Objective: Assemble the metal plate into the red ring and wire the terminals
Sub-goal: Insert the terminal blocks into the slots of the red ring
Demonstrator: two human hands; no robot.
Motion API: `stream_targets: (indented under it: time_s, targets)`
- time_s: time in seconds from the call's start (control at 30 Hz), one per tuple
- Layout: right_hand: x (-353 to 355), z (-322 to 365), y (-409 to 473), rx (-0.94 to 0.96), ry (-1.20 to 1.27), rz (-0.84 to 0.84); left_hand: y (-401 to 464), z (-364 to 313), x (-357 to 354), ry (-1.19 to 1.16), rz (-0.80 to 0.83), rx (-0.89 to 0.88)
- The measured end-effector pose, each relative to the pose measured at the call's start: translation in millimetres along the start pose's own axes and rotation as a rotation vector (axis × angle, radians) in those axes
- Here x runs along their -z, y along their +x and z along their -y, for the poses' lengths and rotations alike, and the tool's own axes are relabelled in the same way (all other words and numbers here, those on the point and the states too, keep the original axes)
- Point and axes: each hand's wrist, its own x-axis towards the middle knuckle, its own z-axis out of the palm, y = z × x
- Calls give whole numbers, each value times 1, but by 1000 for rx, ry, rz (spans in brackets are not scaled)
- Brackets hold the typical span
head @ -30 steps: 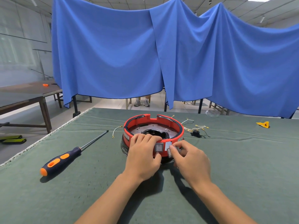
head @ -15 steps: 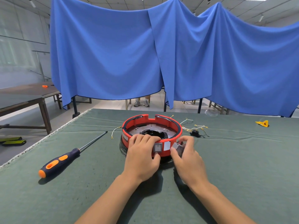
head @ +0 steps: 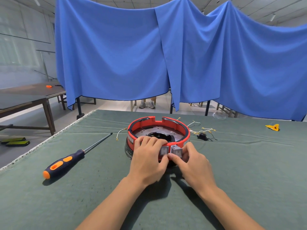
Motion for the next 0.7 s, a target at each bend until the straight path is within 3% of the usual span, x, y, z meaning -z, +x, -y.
stream_targets:
  time_s: [0.17, 0.37, 0.53, 0.6, 0.7]
  targets:
    - [-1, 2, 0, 18, 158, 42, 0, 0, 1, -43, -24, 0]
    - [-7, 6, -7, -111, 439, 8, -3, -7, -1, -115, -63, -30]
    - [-4, 8, -1, -154, 669, 232, 2, 2, 4, -154, -101, 52]
    - [-4, 4, 2, -172, 657, 264, 3, 6, 4, -162, -107, 55]
    - [0, -3, 5, -106, 483, 136, 3, 7, 4, -177, -98, 51]
